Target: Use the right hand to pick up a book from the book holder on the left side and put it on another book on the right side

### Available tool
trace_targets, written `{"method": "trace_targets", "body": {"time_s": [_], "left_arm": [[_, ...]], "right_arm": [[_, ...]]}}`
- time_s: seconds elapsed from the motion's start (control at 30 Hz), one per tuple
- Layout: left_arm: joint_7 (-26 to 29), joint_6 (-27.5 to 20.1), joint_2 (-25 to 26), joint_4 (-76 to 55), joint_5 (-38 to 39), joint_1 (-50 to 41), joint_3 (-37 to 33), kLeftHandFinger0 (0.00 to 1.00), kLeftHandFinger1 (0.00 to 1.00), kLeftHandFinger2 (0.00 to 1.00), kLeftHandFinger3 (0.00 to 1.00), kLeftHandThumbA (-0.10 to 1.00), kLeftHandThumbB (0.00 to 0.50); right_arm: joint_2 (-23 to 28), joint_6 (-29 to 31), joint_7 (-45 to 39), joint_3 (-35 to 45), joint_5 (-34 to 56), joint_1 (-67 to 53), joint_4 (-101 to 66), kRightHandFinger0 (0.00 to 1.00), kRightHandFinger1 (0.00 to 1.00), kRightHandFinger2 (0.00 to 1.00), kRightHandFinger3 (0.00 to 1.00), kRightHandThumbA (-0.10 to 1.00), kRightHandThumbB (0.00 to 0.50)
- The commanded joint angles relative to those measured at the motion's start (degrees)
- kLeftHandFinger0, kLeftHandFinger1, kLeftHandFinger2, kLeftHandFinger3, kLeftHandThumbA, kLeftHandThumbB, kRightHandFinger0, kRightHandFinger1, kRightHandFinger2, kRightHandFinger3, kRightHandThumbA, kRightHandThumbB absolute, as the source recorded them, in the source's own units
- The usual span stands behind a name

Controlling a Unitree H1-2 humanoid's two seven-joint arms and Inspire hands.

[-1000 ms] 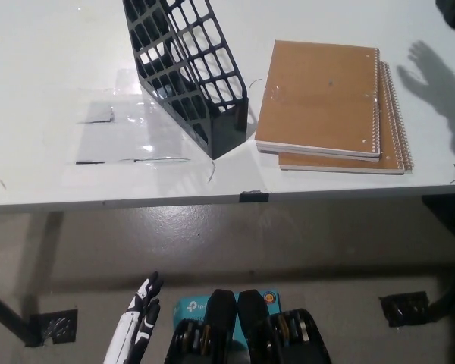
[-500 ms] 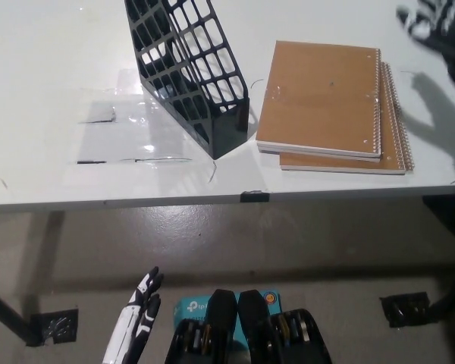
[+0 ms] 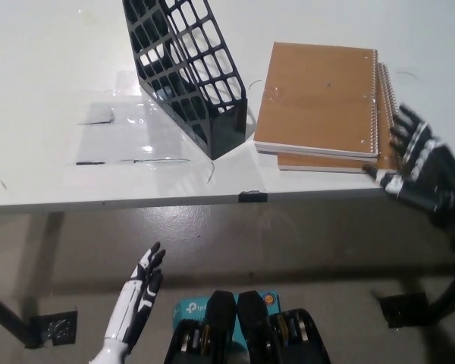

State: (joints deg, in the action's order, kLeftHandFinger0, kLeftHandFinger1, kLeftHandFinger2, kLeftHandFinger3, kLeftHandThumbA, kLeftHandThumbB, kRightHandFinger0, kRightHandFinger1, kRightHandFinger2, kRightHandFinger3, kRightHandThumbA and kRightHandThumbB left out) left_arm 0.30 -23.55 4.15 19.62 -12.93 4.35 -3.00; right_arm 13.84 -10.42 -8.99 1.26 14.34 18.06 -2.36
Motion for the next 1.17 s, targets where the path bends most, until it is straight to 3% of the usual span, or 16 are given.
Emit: {"method": "trace_targets", "body": {"time_s": [0.0,0.03,0.27,0.4,0.5,0.7,1.13], "left_arm": [[1.44,-1.83,1.02,-0.81,1.53,4.1,1.41,0.99,1.0,1.0,1.0,1.0,0.177],[1.34,-2.01,1.04,-0.65,1.64,4.07,1.4,0.99,1.0,1.0,1.0,1.0,0.178],[0.82,-1.94,1.42,-1.12,1.91,3.45,1.4,0.99,1.0,1.0,1.0,1.0,0.182],[0.98,-1.94,1.17,-1.0,1.83,3.16,1.33,0.99,1.0,1.0,1.0,1.0,0.187],[1.1,-1.98,1.14,-1.67,1.32,1.99,1.11,0.98,1.0,1.0,1.0,1.0,0.177],[0.59,-1.27,1.63,-3.41,1.14,-0.4,0.84,0.98,1.0,1.0,1.0,1.0,0.183],[0.28,-1.24,1.83,-3.92,0.74,-1.93,0.14,0.99,1.0,1.0,1.0,1.0,0.194]], "right_arm": [[-2.66,15.54,0.0,-4.4,-10.97,-6.7,-19.08,1.0,1.0,1.0,1.0,0.75,0.154],[-3.79,19.95,2.31,-4.92,-14.89,-8.21,-13.0,1.0,1.0,1.0,1.0,0.74,0.151],[-6.39,27.93,8.74,-5.79,-20.56,-10.17,7.36,1.0,1.0,1.0,1.0,0.68,0.129],[-6.16,29.48,9.76,-6.05,-21.61,-9.61,13.76,1.0,1.0,1.0,1.0,0.63,0.095],[-5.66,29.55,10.42,-6.57,-22.73,-9.75,17.85,1.0,1.0,1.0,1.0,0.68,0.115],[-5.36,31.79,10.76,-7.54,-23.75,-10.79,23.06,1.0,1.0,1.0,1.0,0.6,0.112],[-5.21,33.57,10.6,-7.64,-24.98,-13.02,23.41,1.0,1.0,1.0,1.0,0.58,0.124]]}}
